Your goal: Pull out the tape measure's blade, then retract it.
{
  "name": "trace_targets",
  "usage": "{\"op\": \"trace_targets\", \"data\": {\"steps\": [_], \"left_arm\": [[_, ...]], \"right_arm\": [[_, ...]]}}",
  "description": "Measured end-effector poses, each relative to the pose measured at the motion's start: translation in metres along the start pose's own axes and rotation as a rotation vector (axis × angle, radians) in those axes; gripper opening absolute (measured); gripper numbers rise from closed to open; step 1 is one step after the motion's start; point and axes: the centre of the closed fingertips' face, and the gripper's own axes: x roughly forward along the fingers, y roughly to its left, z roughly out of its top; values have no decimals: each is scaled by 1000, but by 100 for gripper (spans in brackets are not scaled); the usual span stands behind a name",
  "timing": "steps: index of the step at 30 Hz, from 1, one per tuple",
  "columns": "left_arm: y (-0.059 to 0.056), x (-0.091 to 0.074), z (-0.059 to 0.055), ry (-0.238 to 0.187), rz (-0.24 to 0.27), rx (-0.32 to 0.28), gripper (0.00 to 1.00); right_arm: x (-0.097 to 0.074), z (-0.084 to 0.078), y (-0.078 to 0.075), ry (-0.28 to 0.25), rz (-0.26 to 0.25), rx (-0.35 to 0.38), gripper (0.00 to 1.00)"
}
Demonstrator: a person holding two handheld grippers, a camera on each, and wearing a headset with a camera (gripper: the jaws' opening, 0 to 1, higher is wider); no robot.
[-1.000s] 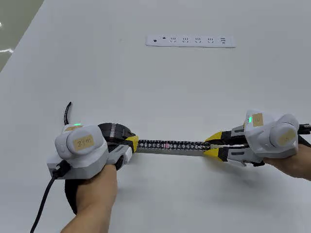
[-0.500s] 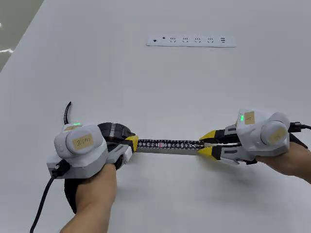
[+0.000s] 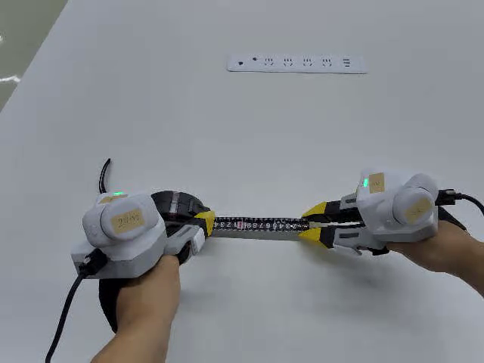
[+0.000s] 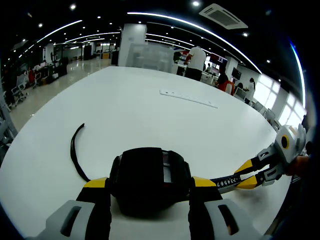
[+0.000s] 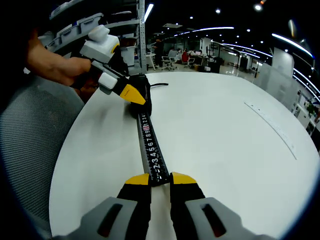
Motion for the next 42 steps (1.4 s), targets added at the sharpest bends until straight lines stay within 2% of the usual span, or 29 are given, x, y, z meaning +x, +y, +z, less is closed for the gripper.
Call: {"op": "trace_targets", "data": {"steps": [42], "left_arm": [[0,0,0,3,-13,-15,60]], "right_arm": [[31,27,11,-25,15,2,12]]}}
